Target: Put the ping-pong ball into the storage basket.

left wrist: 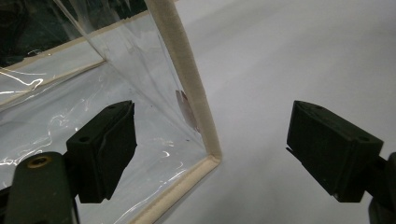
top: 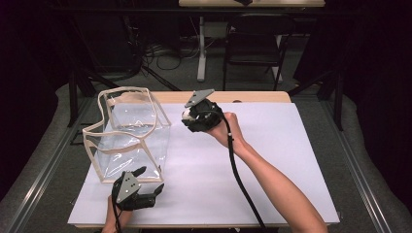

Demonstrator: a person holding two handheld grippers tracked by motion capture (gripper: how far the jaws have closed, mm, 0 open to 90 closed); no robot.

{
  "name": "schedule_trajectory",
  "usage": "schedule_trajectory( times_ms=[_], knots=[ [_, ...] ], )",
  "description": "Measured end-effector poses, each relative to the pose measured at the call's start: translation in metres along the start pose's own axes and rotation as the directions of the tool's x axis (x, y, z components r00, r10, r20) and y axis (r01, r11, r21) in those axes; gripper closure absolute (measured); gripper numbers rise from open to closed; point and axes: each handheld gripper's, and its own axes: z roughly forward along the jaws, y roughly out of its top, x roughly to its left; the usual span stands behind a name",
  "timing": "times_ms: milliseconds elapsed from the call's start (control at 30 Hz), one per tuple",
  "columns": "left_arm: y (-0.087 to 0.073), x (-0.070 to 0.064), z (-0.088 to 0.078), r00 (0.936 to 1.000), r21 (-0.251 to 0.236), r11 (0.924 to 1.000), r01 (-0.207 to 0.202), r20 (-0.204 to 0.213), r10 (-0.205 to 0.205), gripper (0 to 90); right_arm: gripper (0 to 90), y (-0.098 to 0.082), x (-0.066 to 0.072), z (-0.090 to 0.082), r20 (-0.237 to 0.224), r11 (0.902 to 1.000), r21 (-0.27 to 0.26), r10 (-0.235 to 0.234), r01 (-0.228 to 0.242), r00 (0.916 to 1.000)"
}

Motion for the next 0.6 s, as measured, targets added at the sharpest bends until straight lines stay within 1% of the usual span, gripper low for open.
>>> schedule_trajectory(
  times_ms=[600],
  knots=[
    [0.0, 0.0, 0.0, 1.0, -0.003, 1.0, 0.002, 0.003, -0.002, 16.0, 50.8, 0.019, 0.002, -0.002, 0.002, 0.9995, -0.007, -0.031, 0.031, 0.9995]
  ],
)
